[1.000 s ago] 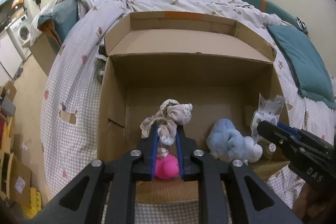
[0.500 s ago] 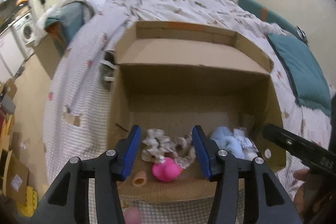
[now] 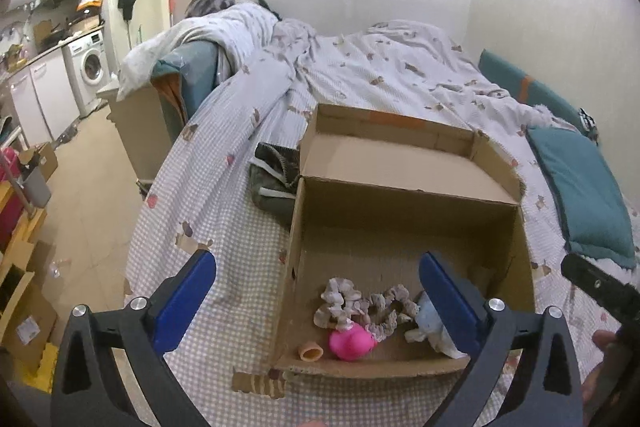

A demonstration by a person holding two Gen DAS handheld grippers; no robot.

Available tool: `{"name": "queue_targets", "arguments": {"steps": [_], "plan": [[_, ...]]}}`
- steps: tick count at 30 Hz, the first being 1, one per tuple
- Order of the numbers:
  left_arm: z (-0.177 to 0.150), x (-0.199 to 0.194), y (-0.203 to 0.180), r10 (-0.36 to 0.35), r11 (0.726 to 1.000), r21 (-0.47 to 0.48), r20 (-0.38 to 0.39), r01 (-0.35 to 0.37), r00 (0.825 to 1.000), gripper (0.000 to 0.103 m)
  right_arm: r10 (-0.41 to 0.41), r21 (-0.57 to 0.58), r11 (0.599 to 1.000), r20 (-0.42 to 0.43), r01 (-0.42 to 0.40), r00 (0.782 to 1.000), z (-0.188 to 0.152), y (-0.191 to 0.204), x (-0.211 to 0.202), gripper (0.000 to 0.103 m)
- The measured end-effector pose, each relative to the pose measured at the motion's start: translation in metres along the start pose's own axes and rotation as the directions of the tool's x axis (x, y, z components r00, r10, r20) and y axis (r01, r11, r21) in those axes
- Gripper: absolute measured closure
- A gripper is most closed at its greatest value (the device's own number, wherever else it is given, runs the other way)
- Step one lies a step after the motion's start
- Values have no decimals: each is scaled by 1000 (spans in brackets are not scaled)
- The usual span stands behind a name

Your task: Organize soft objects

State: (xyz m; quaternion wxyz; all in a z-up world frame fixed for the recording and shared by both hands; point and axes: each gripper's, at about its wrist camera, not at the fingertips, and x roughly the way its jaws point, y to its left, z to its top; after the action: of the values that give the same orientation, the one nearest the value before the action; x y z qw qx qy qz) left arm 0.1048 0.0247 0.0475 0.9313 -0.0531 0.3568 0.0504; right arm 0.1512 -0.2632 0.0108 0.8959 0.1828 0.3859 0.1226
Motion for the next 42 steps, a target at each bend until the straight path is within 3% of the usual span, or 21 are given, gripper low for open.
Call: {"name": "queue_targets", "arguments": {"steps": [12,18,20,22,24,31,42], "plan": [[-38,-53,1,-30,998,47,41,28,999,1,-50,-164,984,92,64,995,-35,27,-51,0],[-69,-56,4,9,999,32,-25,-8,1000,1,-66,-224,971,73,81,995,-63,34,-49,0],[-73,-55,4,-19,1000,22,-44,20,999,1,-96,-231,967,72,110,993,-69,33,-45,0],[-74,-53,-1,-31,998,45,-47,33,998,1,-130,-214,967,64,141,989,-74,30,-42,0],[-76,-53,-5,-4,998,63,-19,5,1000,1,-108,-198,974,39,114,993,-77,28,-38,0],[-77,-43,-2,-27,999,20,-39,28,999,1,-119,-207,971,30,123,992,-78,26,-29,0],[-77,-41,-3,-35,999,29,-36,36,999,1,-123,-229,965,33,128,992,-79,31,-25,0]]}}
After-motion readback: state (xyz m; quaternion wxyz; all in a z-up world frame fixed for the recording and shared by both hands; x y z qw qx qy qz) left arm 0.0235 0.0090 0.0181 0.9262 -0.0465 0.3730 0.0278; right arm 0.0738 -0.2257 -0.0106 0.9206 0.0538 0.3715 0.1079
